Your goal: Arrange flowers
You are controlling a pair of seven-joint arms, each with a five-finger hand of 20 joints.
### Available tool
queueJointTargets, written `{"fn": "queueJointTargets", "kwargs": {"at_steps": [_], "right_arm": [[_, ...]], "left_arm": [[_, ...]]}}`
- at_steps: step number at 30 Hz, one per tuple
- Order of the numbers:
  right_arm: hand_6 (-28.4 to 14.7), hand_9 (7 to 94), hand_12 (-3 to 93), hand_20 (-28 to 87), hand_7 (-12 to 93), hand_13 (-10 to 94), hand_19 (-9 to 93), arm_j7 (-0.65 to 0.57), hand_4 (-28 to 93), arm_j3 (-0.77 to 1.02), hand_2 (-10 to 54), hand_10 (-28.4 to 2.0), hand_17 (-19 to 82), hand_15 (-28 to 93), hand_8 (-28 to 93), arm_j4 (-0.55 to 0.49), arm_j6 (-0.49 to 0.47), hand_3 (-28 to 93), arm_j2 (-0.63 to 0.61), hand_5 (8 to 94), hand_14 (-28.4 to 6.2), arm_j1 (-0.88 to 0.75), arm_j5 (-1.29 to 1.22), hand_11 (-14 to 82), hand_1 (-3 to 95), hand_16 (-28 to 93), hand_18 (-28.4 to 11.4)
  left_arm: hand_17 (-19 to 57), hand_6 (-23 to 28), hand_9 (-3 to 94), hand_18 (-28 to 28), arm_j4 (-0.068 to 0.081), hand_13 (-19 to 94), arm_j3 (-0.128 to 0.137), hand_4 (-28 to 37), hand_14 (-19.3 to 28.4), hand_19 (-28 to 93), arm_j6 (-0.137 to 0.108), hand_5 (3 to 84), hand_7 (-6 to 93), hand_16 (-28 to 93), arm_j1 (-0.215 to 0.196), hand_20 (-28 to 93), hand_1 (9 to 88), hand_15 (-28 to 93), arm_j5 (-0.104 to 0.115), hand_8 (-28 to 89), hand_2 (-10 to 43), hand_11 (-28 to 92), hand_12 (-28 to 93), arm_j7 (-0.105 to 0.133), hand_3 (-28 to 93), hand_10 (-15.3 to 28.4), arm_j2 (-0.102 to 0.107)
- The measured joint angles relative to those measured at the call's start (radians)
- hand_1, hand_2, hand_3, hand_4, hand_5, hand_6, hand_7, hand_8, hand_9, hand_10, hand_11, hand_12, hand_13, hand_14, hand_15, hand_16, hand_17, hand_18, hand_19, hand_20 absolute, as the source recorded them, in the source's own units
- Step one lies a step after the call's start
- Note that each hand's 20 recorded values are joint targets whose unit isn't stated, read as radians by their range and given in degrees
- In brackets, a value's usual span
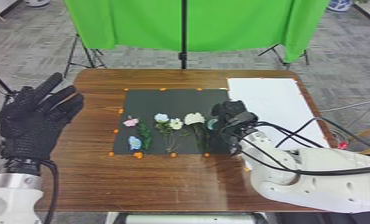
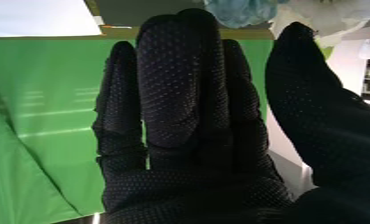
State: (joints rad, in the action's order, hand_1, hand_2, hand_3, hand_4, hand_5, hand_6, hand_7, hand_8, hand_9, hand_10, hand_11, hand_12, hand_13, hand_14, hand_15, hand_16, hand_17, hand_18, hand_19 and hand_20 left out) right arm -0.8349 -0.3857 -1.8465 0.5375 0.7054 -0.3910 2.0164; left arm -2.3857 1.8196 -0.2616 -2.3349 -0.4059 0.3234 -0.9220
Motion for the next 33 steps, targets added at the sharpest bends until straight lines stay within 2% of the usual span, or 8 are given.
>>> {"fn": "queueJointTargets", "kwargs": {"at_steps": [5,11,15,18,23,25,28,33], "right_arm": [[-0.4,72.0,15.2,4,17,72,82,0.012,-27,0.075,-7.7,-11.3,29,62,-13,-0.022,0.011,82,-0.016,58.1,-6.9,-0.041,-0.020,25.1,32.5,15,-18.3],[-1.0,61.8,14.0,8,16,59,68,0.158,-27,0.361,-4.1,-13.1,18,57,-13,-0.118,0.008,82,-0.088,52.3,-12.5,-0.198,-0.208,19.0,28.0,11,-22.8],[-0.9,56.5,13.4,8,16,51,61,0.368,-27,0.600,-3.9,-13.6,14,50,-13,-0.187,-0.184,82,-0.142,49.1,-14.4,-0.357,-0.466,16.7,26.5,10,-23.3],[-1.3,51.2,13.5,9,16,46,57,0.414,-28,0.734,-1.3,-14.5,11,46,-12,-0.195,-0.316,82,-0.144,44.5,-15.5,-0.488,-0.578,15.2,25.7,10,-22.8],[-0.8,48.4,13.6,12,16,41,55,0.522,-28,0.959,-0.5,-13.9,7,43,-13,-0.129,-0.397,82,-0.091,42.3,-16.3,-0.740,-0.796,14.3,24.8,10,-22.5],[-0.6,48.3,13.7,13,16,41,55,0.618,-28,1.058,-0.5,-13.8,6,43,-13,-0.097,-0.430,82,-0.071,42.2,-16.4,-0.829,-0.910,14.3,24.5,11,-23.0],[-0.4,49.6,13.8,16,17,43,59,0.683,-28,1.164,-0.4,-13.9,8,45,-13,-0.093,-0.433,82,-0.070,42.8,-16.2,-0.929,-1.060,14.8,24.4,11,-23.6],[-0.3,52.3,14.2,21,16,46,66,0.675,-27,1.370,-1.6,-15.0,11,56,-13,-0.135,-0.346,81,-0.082,45.2,-15.6,-1.067,-1.103,17.0,23.8,12,-23.9]], "left_arm": [[-3.8,10.7,34.1,28.4,-0.001,26,0.000,-25.7,28.4,80,-0.002,36.6,16.4,-10,-0.015,-28,21.9,53,0.003,-10,8.9,30,11,0.016,76,21.9,-0.001],[-4.7,8.6,33.9,28.4,-0.002,26,0.010,-26.4,28.4,79,-0.006,37.8,15.3,-10,-0.063,-28,20.6,52,0.007,-10,8.1,29,11,0.069,76,21.2,-0.001],[-6.7,7.2,33.8,28.4,-0.002,26,0.025,-27.7,28.4,74,-0.002,36.8,13.6,-9,-0.115,-16,19.8,51,0.004,-10,7.4,27,12,0.107,76,20.8,0.002],[-7.9,6.2,33.5,28.4,0.000,25,0.026,-28.1,28.4,69,-0.001,34.5,13.1,-8,-0.145,-6,18.9,50,0.005,-9,7.0,26,13,0.144,76,20.4,0.006],[-8.8,5.0,33.2,27.3,0.013,25,0.019,-28.2,28.2,67,-0.001,32.4,13.8,-8,-0.169,0,18.4,50,0.019,-10,7.0,25,12,0.239,76,20.0,0.038],[-8.6,4.9,33.1,27.1,0.020,25,0.012,-28.3,28.1,63,-0.002,32.1,13.9,-7,-0.169,10,18.3,49,0.026,-10,7.0,25,13,0.269,76,19.9,0.056],[-8.5,4.9,33.0,27.0,0.024,25,0.008,-28.3,28.1,62,-0.005,31.9,14.0,-7,-0.169,13,18.2,49,0.035,-10,6.9,25,13,0.286,76,19.9,0.078],[-8.1,5.3,33.1,27.0,0.024,25,0.008,-28.3,28.2,62,-0.006,32.0,13.9,-8,-0.170,15,18.5,50,0.045,-10,6.9,25,13,0.297,76,20.0,0.089]]}}
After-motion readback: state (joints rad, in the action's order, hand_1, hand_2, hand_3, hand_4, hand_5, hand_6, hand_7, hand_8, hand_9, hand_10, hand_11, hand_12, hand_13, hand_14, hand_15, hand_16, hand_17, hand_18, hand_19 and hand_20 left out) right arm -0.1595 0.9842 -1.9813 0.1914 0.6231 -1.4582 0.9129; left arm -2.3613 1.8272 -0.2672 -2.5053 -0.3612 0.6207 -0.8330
